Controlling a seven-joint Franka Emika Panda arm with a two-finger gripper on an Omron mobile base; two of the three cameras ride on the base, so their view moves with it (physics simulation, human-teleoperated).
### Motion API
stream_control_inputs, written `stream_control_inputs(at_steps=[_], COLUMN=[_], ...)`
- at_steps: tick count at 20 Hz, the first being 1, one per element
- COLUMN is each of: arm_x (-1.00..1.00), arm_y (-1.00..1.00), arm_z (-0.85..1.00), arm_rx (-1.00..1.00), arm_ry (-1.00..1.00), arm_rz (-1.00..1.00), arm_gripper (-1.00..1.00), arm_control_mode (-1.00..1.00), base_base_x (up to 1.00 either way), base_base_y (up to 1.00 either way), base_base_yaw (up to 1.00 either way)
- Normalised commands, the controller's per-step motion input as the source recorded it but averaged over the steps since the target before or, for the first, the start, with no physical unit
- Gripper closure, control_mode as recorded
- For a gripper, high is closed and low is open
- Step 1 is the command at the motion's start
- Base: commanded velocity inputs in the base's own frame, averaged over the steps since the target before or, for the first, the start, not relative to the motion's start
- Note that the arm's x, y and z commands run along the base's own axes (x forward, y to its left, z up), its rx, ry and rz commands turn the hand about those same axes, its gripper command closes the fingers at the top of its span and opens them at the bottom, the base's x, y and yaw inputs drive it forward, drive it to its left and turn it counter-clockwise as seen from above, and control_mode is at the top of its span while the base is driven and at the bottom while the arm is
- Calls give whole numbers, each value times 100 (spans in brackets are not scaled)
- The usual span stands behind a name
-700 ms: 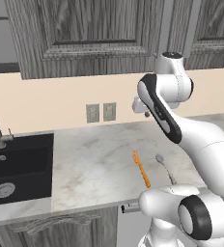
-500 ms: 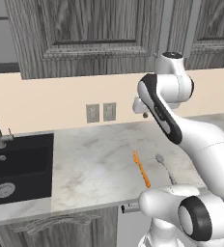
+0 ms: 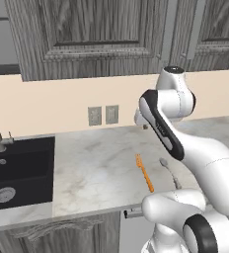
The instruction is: Take the fork and place it on the left side of the plate. Then take the spoon and place it on the right side of the plate. Make sure they're directly next to the plate.
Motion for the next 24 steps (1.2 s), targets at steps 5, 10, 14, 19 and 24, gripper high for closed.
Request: stream_control_inputs(at_steps=[5,10,14,19,24], arm_x=[1,7,19,19,20], arm_y=[2,3,8,9,0], arm_z=[-49,-66,-66,-60,-58], arm_rx=[5,0,0,0,0], arm_ry=[1,9,14,10,7], arm_rz=[-14,-6,-2,0,0], arm_gripper=[-100,-100,-100,-100,-100], arm_control_mode=[-100,-100,-100,-100,-100], base_base_x=[0,0,0,0,0], base_base_y=[0,0,0,0,0], base_base_yaw=[0,0,0,0,0])
